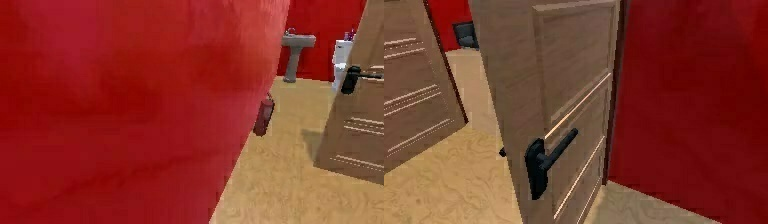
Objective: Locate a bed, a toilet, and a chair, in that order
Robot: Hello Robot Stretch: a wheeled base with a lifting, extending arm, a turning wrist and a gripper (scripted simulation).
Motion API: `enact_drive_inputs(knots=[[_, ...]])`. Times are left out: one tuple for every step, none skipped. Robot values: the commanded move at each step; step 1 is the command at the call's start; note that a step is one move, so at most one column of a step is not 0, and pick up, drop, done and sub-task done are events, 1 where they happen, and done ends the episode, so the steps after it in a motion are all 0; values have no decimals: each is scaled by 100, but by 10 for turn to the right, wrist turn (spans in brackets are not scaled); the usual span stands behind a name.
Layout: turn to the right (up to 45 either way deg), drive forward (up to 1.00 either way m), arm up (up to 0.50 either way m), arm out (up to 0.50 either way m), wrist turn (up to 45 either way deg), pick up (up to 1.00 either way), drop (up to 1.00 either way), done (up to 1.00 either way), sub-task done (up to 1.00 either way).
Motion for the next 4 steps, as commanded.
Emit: enact_drive_inputs(knots=[[270, 0, 0, 0, 0, 0, 0, 0, 0], [0, 15, 0, 0, 0, 0, 0, 0, 0], [150, 0, 0, 0, 0, 0, 0, 0, 0], [0, 30, 0, 0, 0, 0, 0, 0, 0]])
